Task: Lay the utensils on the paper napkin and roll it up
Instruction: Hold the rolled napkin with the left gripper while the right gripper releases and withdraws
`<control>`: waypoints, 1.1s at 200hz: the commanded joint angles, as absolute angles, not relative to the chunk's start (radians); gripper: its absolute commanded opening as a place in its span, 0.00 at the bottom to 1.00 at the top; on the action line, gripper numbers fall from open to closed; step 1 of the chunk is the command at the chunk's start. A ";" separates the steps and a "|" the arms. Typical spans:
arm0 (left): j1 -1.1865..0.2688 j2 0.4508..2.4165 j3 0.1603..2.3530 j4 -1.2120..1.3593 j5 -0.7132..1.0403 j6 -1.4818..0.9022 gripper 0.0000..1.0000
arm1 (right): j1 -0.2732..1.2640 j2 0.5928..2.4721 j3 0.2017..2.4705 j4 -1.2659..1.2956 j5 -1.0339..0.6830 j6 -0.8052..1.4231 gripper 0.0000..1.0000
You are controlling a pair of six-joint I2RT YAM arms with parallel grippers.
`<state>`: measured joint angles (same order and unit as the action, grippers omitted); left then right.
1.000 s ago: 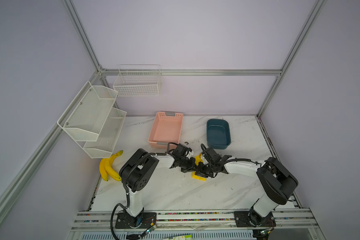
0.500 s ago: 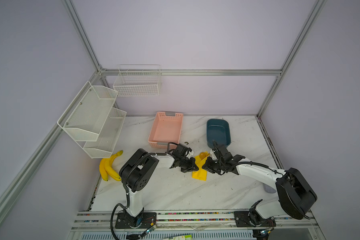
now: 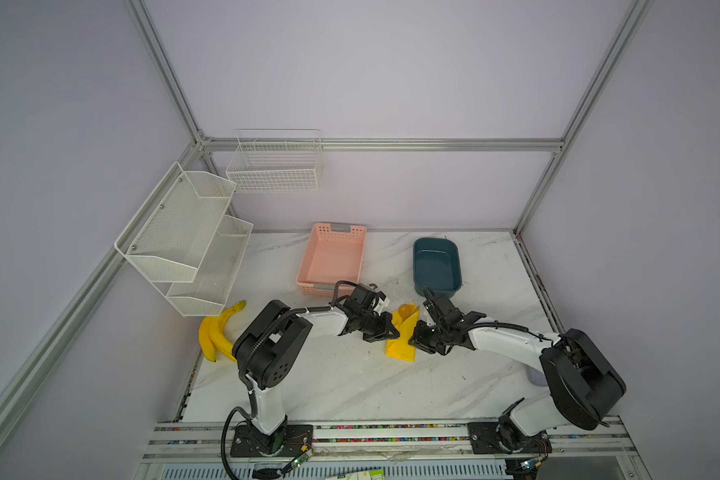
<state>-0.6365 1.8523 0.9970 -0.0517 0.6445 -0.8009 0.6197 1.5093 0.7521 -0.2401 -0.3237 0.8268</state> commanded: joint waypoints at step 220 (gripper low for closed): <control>-0.658 1.810 1.111 -0.187 0.561 -0.716 0.01 | 0.725 1.462 0.640 0.030 -0.358 1.074 0.00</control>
